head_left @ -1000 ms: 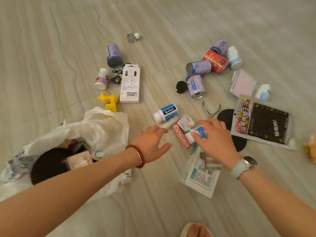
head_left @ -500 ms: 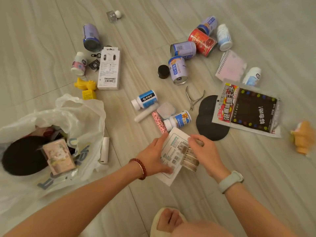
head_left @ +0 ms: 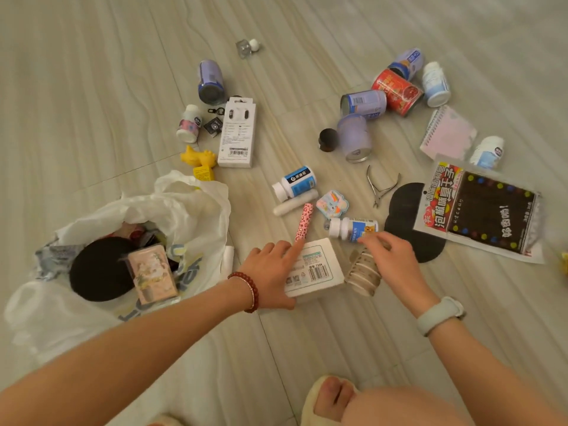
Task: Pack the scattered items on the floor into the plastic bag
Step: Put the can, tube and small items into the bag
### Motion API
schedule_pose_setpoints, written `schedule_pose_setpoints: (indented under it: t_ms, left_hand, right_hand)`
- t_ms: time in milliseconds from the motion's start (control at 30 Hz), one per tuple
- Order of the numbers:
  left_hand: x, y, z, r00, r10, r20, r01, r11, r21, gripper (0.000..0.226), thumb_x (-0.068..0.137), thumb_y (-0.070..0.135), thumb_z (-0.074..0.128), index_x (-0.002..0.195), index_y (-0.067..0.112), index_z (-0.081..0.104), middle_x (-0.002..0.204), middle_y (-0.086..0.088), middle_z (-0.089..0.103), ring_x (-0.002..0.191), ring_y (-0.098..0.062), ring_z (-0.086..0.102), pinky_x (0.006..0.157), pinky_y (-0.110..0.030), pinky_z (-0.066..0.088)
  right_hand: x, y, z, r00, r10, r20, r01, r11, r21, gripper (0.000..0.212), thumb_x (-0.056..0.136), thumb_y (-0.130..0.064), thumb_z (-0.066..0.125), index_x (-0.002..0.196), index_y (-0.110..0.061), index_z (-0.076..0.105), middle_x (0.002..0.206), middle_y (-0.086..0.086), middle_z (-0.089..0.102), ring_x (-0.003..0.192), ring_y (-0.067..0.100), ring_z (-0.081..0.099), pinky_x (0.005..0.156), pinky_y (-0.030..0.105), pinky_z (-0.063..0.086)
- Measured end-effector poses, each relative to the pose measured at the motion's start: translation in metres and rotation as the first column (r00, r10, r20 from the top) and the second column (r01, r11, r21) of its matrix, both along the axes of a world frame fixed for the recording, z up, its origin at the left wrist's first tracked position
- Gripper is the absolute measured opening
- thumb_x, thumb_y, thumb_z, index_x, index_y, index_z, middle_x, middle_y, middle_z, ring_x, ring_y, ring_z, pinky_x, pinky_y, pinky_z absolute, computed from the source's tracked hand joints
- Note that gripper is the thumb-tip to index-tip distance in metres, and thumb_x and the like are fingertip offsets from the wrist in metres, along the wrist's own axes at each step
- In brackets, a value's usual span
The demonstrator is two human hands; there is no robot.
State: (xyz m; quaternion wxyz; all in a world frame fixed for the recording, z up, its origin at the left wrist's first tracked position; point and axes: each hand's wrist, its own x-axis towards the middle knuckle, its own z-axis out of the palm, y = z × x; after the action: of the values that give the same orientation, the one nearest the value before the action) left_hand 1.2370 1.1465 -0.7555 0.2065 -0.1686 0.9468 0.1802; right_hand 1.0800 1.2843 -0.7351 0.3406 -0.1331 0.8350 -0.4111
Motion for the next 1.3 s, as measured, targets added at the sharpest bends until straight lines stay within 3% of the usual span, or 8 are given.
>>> schedule_pose_setpoints:
  t_ms: [200,333,533,767,967,1033,1200,1300]
  left_hand:
    - [0.047,-0.062,0.055,0.992,-0.129,-0.004,0.127,0.986,-0.112,0.104,0.067,0.049,0.063,0.144,0.023,-0.001,0.140,-0.001,0.030,0.119,-0.020,0.040,0.098,-0.033,0.037]
    - [0.116,-0.090,0.065,0.981,0.169,0.095,-0.156,0.979,-0.129,0.106,0.064,0.063,0.054,0.144,0.024,-0.003,0.142,-0.001,0.028,0.124,-0.019,0.037,0.104,-0.034,0.036]
    - [0.206,-0.101,0.030,0.558,0.830,0.003,-0.830,0.558,-0.029,0.085,0.073,0.052,0.062,0.138,0.017,0.018,0.130,-0.015,0.037,0.106,-0.027,0.048,0.085,-0.037,0.048]
    - [0.254,-0.106,-0.016,0.745,0.624,-0.237,-0.649,0.596,-0.472,0.053,0.068,0.042,0.071,0.109,0.013,0.058,0.109,-0.011,0.065,0.099,-0.035,0.060,0.075,-0.047,0.049]
    - [0.264,-0.118,-0.027,0.715,0.609,-0.344,-0.690,0.534,-0.489,0.048,0.067,0.033,0.074,0.109,0.014,0.058,0.101,-0.007,0.068,0.087,-0.029,0.065,0.070,-0.042,0.049]
    - [0.267,-0.120,-0.030,0.695,0.614,-0.374,-0.712,0.518,-0.473,0.048,0.067,0.028,0.076,0.109,0.015,0.057,0.101,-0.008,0.068,0.088,-0.031,0.065,0.072,-0.044,0.049]
    - [0.268,-0.107,-0.038,0.682,0.604,-0.411,-0.731,0.549,-0.406,0.057,0.069,0.025,0.073,0.118,0.014,0.049,0.116,-0.010,0.061,0.100,-0.031,0.060,0.076,-0.046,0.048]
    - [0.269,-0.097,-0.034,0.657,0.582,-0.480,-0.754,0.522,-0.398,0.045,0.078,0.033,0.058,0.119,0.016,0.050,0.124,-0.011,0.058,0.111,-0.030,0.056,0.084,-0.047,0.044]
  right_hand:
    - [0.015,-0.040,0.017,0.997,0.006,-0.076,-0.019,0.984,-0.175,0.016,0.092,-0.020,0.047,0.088,-0.018,0.062,0.077,-0.011,0.057,0.070,0.005,0.051,0.061,0.007,0.040]
    - [0.058,-0.092,0.007,0.988,0.150,-0.030,-0.153,0.957,-0.246,0.024,0.095,-0.026,0.042,0.113,-0.022,0.056,0.091,-0.011,0.054,0.082,0.003,0.050,0.073,0.020,0.038]
    - [0.128,-0.163,-0.002,0.808,0.535,0.248,-0.511,0.845,-0.159,0.027,0.090,-0.019,0.052,0.117,-0.014,0.053,0.099,0.001,0.050,0.077,0.008,0.050,0.067,0.026,0.049]
    - [0.195,-0.226,-0.008,0.623,0.725,-0.293,-0.764,0.644,-0.033,0.030,0.083,-0.020,0.062,0.108,-0.010,0.048,0.106,0.000,0.035,0.088,0.015,0.046,0.079,0.022,0.040]
    - [0.198,-0.245,-0.029,0.195,0.749,-0.632,-0.824,0.475,0.309,0.033,0.088,-0.027,0.057,0.109,-0.003,0.048,0.115,0.012,0.044,0.088,0.027,0.053,0.059,0.031,0.038]
    - [0.201,-0.248,-0.033,0.179,0.731,-0.658,-0.786,0.508,0.352,0.035,0.088,-0.029,0.056,0.110,-0.002,0.048,0.116,0.013,0.045,0.096,0.027,0.050,0.060,0.031,0.039]
    - [0.241,-0.258,-0.040,0.507,0.747,-0.430,-0.778,0.611,0.146,0.044,0.088,-0.030,0.056,0.121,-0.003,0.043,0.129,0.013,0.039,0.113,0.024,0.047,0.091,0.032,0.043]
    - [0.234,-0.238,-0.045,0.228,0.880,-0.417,-0.910,0.345,0.231,0.056,0.094,-0.031,0.043,0.140,-0.004,0.027,0.152,0.011,0.021,0.142,0.025,0.016,0.116,0.031,0.015]
